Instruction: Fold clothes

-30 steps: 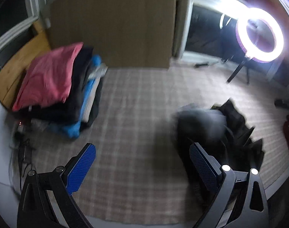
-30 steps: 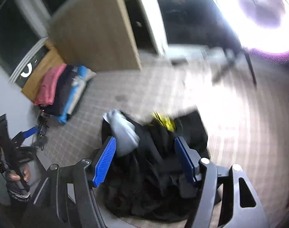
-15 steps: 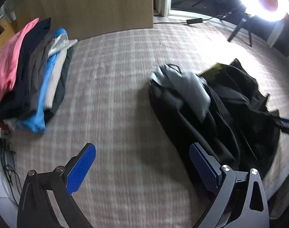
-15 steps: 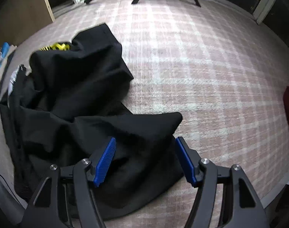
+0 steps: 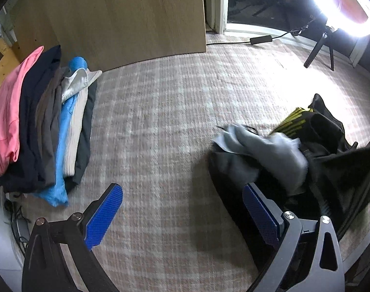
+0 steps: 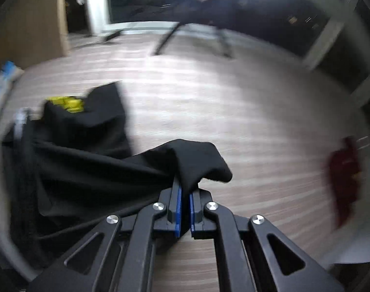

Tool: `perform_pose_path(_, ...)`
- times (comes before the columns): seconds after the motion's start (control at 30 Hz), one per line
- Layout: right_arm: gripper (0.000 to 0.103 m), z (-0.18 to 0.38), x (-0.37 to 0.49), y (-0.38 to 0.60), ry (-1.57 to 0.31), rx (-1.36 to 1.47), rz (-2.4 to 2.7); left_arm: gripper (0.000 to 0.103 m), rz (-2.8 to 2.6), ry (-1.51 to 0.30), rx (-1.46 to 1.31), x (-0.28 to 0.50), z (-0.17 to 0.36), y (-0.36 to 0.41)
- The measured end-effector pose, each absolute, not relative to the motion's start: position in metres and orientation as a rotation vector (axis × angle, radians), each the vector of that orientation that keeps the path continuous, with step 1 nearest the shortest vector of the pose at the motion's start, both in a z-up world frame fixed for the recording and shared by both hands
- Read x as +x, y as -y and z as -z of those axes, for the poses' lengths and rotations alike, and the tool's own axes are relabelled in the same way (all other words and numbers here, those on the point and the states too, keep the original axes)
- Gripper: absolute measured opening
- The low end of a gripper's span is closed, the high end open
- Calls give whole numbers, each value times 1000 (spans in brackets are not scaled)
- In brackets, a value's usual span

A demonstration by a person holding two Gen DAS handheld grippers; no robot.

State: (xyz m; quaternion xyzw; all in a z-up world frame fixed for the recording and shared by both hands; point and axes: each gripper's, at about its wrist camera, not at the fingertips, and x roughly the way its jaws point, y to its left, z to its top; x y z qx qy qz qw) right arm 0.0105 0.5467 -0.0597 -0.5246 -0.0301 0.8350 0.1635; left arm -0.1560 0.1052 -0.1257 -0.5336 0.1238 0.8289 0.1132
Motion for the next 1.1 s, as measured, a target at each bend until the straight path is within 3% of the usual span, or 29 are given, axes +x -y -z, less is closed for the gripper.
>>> perform_pose_path(0.07, 5, 61, 5, -557, 180, -1461, -2295, 99, -2432, -375, -1578, -161, 128, -104)
perform_pose_path(0.23, 4, 62, 6, -600, -145, -1484, -2302, 99, -2412, -413, -1569, -166, 131, -107)
perform_pose_path(0.5, 5, 38, -11, -625, 86, -1289, -2187, 99, -2468, -495, -1467, -171, 100, -107)
perform_pose_path(0.6, 17, 57, -26, -635, 174, -1387, -2039, 99, -2460, -505, -1457, -174, 96, -109)
perform_pose_path(0.67, 24, 56, -14, -620, 98, -1400, -2104, 99, -2429, -520, -1448, -175, 99, -117)
perform_pose_path(0.73, 49, 56, 2, -590, 46, -1415, -2192, 99, -2395, -525, -1445, -178, 105, -128)
perform_pose_path(0.77, 52, 58, 8, -574, 6, -1429, -2240, 99, -2375, -525, -1444, -180, 108, -134)
perform_pose_path(0.9, 55, 86, 24, -509, -264, -1614, -2429, 99, -2290, -568, -1426, -192, 125, -167)
perform_pose_path(1.1, 55, 148, 2, -447, -400, -1796, -2415, 99, -2153, -667, -1410, -212, 152, -218)
